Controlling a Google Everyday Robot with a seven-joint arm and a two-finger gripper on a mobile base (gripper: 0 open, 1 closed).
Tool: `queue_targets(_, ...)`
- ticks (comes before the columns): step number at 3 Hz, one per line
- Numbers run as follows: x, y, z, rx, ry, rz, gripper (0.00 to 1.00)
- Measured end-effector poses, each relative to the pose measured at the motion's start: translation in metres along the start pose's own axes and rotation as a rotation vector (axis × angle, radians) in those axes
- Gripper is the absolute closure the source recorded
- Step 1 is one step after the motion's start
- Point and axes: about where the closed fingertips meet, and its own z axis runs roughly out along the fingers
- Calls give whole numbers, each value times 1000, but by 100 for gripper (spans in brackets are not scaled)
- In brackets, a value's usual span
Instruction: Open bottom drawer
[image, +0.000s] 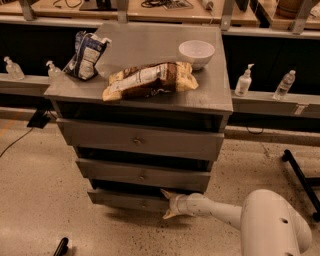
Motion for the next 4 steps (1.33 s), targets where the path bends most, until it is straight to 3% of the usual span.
queue_targets(1, -1, 12, 10, -54, -21, 20, 35)
queue_targets(2, -10, 30, 0, -112, -52, 48, 49)
queue_targets(4, -41, 81, -56, -209, -62, 79, 54)
